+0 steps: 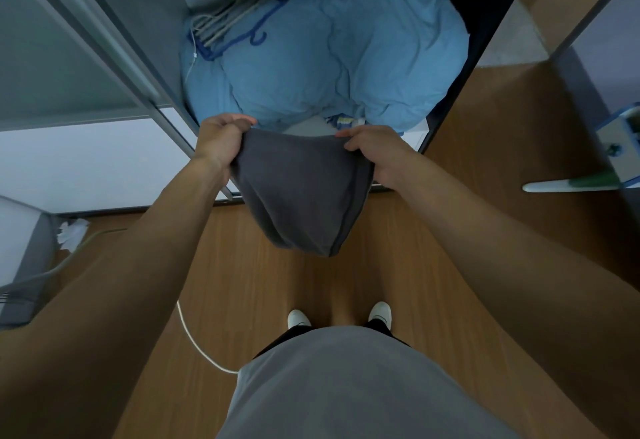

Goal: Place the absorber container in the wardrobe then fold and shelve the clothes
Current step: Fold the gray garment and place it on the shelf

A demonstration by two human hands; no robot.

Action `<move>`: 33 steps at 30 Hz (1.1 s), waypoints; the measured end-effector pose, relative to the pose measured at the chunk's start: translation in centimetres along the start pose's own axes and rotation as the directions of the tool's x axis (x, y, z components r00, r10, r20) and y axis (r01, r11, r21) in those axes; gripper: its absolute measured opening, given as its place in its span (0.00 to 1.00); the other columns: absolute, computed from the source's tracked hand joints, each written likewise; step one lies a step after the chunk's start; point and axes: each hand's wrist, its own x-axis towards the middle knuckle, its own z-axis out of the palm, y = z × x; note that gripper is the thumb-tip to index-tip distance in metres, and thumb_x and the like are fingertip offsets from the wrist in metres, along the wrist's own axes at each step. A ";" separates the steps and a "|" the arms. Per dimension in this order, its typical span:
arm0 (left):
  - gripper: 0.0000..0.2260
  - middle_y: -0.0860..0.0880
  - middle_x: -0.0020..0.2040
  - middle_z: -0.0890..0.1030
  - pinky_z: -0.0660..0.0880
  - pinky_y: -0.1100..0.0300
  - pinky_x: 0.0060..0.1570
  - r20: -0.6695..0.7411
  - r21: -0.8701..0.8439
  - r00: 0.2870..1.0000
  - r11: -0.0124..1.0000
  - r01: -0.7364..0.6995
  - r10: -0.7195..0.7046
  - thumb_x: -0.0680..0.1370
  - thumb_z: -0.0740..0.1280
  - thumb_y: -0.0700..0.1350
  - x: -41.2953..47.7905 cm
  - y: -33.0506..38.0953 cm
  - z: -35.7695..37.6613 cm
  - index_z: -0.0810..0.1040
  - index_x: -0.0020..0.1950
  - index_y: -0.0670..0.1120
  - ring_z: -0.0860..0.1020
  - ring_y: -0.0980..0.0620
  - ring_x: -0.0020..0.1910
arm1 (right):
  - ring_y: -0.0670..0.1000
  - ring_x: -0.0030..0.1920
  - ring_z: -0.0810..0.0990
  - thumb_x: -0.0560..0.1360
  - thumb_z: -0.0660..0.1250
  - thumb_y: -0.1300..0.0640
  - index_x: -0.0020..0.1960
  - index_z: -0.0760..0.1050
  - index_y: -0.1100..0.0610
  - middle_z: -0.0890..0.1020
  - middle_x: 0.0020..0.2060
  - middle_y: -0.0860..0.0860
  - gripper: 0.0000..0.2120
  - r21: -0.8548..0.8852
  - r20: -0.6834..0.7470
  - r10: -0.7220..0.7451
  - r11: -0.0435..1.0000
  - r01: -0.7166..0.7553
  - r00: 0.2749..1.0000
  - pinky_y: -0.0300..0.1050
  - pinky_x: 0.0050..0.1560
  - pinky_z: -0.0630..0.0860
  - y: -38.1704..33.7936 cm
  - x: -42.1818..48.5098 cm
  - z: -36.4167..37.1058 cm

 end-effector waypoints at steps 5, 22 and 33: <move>0.11 0.52 0.42 0.83 0.73 0.72 0.32 0.065 0.068 0.997 0.996 -0.055 0.051 0.80 0.63 0.40 0.1 0.3 -0.1 0.84 0.46 0.48 0.79 0.65 0.33 | 0.56 0.61 0.80 0.70 0.78 0.62 0.67 0.75 0.63 0.81 0.61 0.58 0.28 -0.153 0.181 0.045 0.988 -0.017 0.982 0.53 0.66 0.76 0.0 -0.3 -0.7; 0.14 0.48 0.48 0.84 0.71 0.60 0.39 0.187 0.559 0.982 0.818 -0.136 0.036 0.79 0.62 0.55 1.7 0.7 -3.4 0.83 0.41 0.49 0.79 0.52 0.44 | 0.55 0.64 0.74 0.75 0.74 0.51 0.49 0.83 0.60 0.78 0.62 0.55 0.12 -0.821 0.400 -0.307 0.299 0.486 0.864 0.46 0.65 0.68 -2.6 -0.1 -0.8; 0.08 0.51 0.42 0.79 0.70 0.64 0.40 0.749 0.509 0.628 0.424 -0.749 0.210 0.71 0.71 0.49 -0.7 3.1 1.4 0.79 0.46 0.47 0.79 0.48 0.45 | 0.44 0.34 0.76 0.71 0.78 0.52 0.40 0.82 0.64 0.78 0.32 0.54 0.14 -0.676 0.409 -0.293 0.540 0.502 0.865 0.36 0.34 0.69 -7.0 -1.6 -2.1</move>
